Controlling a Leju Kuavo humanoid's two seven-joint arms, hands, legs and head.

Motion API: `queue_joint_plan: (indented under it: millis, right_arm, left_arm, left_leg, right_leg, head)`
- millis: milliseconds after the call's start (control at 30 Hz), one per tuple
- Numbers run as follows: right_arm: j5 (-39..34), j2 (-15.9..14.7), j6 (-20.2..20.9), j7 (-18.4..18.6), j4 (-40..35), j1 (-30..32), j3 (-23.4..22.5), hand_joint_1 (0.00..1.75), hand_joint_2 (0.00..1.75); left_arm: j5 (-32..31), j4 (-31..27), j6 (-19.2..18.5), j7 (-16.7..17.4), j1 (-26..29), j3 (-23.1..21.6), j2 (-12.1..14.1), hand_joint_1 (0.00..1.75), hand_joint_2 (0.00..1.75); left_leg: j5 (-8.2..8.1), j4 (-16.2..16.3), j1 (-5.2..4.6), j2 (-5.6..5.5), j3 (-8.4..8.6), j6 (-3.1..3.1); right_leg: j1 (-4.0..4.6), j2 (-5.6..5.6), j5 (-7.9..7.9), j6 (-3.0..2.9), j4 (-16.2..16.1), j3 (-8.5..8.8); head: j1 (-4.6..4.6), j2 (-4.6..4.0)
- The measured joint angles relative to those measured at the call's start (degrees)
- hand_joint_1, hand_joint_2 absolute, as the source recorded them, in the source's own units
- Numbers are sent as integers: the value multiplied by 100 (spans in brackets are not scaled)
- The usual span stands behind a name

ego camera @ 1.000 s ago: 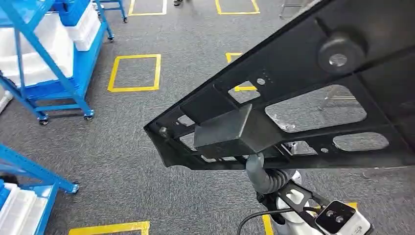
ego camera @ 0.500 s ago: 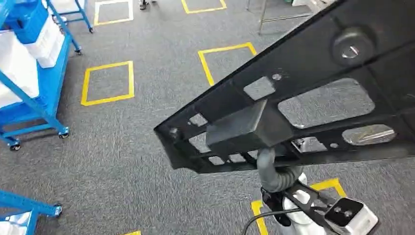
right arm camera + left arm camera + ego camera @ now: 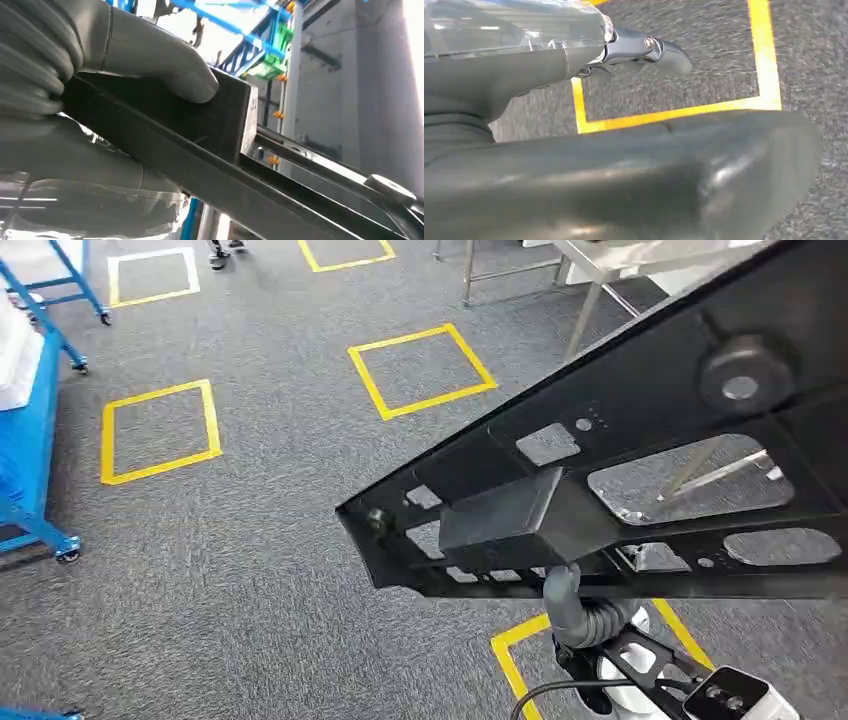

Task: Take the parts from the cabinet and place them on the table.

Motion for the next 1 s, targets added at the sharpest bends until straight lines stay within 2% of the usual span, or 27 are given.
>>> queue_joint_plan:
  millis: [33,67,100,133,167,200,233,267,367,400,433,467,500,533,567,600,633,667,700,733,767,867,900,933,967,1000]
  right_arm:
    - [32,-11,-67,0,0,5,13,175,175]
    - [57,-30,-111,0,0,6,28,175,175]
    - [61,-48,-140,0,2,5,46,175,175]
    - [61,-70,-148,0,2,0,74,175,175]
    - [52,-90,-137,0,2,-7,105,175,175]
    - [0,-105,-36,0,2,-26,131,175,175]
    - [-67,-116,96,0,4,-63,148,175,175]
    - [-121,-125,213,0,11,-85,168,175,175]
    - [-313,-138,768,0,48,-151,173,175,175]
    - [-371,-140,965,0,55,-186,173,175,175]
    - [-457,-140,1240,0,59,-255,170,175,175]
    - [-498,-138,1440,0,76,-332,170,175,175]
    - [-507,-136,1597,0,87,-406,170,175,175]
    - [-490,-133,1678,0,100,-475,170,175,175]
    - [-479,-127,1723,2,116,-539,170,175,175]
    - [-470,-125,1729,2,131,-605,171,175,175]
    - [-463,-114,1729,2,148,-669,170,175,175]
    - [-463,-103,1727,2,164,-738,171,175,175]
    - [-466,-92,1727,2,181,-803,171,175,175]
    - [-468,-83,1727,2,192,-846,170,175,175]
    - [-468,-83,1727,2,203,-883,170,175,175]
    - [-520,-81,1696,2,249,-909,173,175,175]
    - [-549,-83,1670,0,262,-924,173,175,175]
    - [-575,-85,1635,0,275,-944,168,175,175]
    - [-588,-87,1596,0,302,-997,166,175,175]
    - [-608,-87,1567,0,332,-1030,164,175,175]
  left_arm:
    - [17,0,-15,-17,12,2,0,0,0]
    - [31,0,-22,-33,13,2,0,0,0]
    - [42,0,-31,-44,7,2,0,0,0]
    - [44,0,-37,-57,-3,2,0,0,0]
    - [46,0,-50,-70,-12,2,0,0,0]
    - [46,0,-63,-85,-21,2,0,0,0]
    - [46,0,-72,-96,-24,2,0,0,0]
    - [46,0,-76,-107,-26,2,0,0,0]
    - [44,0,-103,-118,-41,2,-7,0,0]
    - [39,0,-111,-118,-53,2,-9,0,0]
    - [35,0,-131,-120,-62,0,-15,0,0]
    - [35,0,-138,-118,-58,0,-17,0,0]
    - [37,0,-142,-112,-56,0,-17,0,0]
    - [37,0,-149,-83,-51,0,-17,0,0]
    - [37,0,-151,-61,-51,2,-17,0,0]
    - [37,0,-151,-46,-54,2,-22,0,0]
    - [37,0,-151,-33,-58,2,-26,0,0]
    - [37,0,-151,-20,-67,2,-26,0,0]
    - [35,0,-151,-6,-74,2,-26,0,0]
    - [35,0,-149,4,-77,0,-26,0,0]
    - [31,0,-149,9,-87,0,-26,0,0]
    - [28,0,-133,55,-107,0,-28,0,0]
    - [33,2,-133,68,-116,2,-61,0,0]
    - [31,2,-133,77,-129,2,-59,0,0]
    - [28,2,-127,79,-127,2,-59,0,0]
    - [28,2,-116,90,-112,2,-59,0,0]
  left_leg:
    - [-4,2,-9,72,-6,4]
    - [-5,6,-11,146,-14,1]
    - [-8,8,-11,207,-13,-3]
    - [-17,13,-11,261,-9,-16]
    - [-28,25,-10,301,-4,-26]
    - [-50,48,-11,351,5,-49]
    - [-72,63,-31,387,6,-80]
    - [-92,89,-58,424,5,-114]
    - [-97,72,-50,558,28,-207]
    - [-152,111,-24,514,2,-251]
    - [-284,291,-7,287,-45,-278]
    - [-491,639,-1,172,-203,-288]
    - [-730,1139,3,100,-441,-304]
    - [-901,1598,3,63,-669,-315]
    - [-961,1906,3,52,-835,-320]
    - [-884,1944,4,50,-877,-313]
    - [-672,1691,4,44,-778,-301]
    - [-387,1212,4,12,-565,-285]
    - [-107,645,8,-91,-302,-261]
    - [-16,242,20,-344,-136,-230]
    - [-68,124,20,-423,-86,-210]
    - [-34,139,-22,-294,-89,-138]
    - [16,55,47,-219,-77,-83]
    - [42,18,40,-158,-58,-51]
    - [47,6,37,-94,-61,-5]
    - [44,7,22,-18,-67,-1]
  right_leg:
    - [-9,-36,-168,9,449,-212]
    - [-15,-49,-205,18,700,-332]
    - [-24,-63,-97,25,611,-280]
    - [-32,-82,103,24,279,-95]
    - [-37,-130,326,17,-200,169]
    - [-36,-268,555,-3,-815,520]
    - [7,-494,468,-40,-1093,649]
    - [24,-436,526,-67,-1114,640]
    - [49,-269,534,-137,-1094,602]
    - [-9,-216,570,-185,-1143,630]
    - [-7,-172,575,-200,-1150,629]
    - [-5,-133,582,-239,-1150,625]
    - [4,-73,586,-250,-1150,620]
    - [13,-13,590,-257,-1146,614]
    - [19,43,592,-259,-1143,612]
    - [21,107,592,-258,-1139,616]
    - [21,167,592,-258,-1131,622]
    - [20,232,591,-253,-1120,630]
    - [17,293,587,-243,-1106,636]
    - [7,331,585,-227,-1099,625]
    - [33,383,587,-184,-1070,596]
    - [-15,532,650,-63,-1129,555]
    - [24,549,644,-26,-1117,545]
    - [25,306,554,-19,-1022,495]
    - [20,106,341,2,-722,353]
    - [3,2,84,25,-228,116]
  head:
    - [0,2]
    - [0,2]
    - [0,2]
    - [0,2]
    - [0,0]
    - [0,2]
    - [0,2]
    - [0,2]
    - [0,2]
    - [0,2]
    - [0,2]
    - [0,2]
    - [0,2]
    - [0,2]
    - [0,2]
    - [0,2]
    - [0,2]
    - [0,2]
    - [0,2]
    - [0,2]
    - [0,2]
    - [0,2]
    - [0,2]
    - [0,2]
    - [0,2]
    - [0,2]
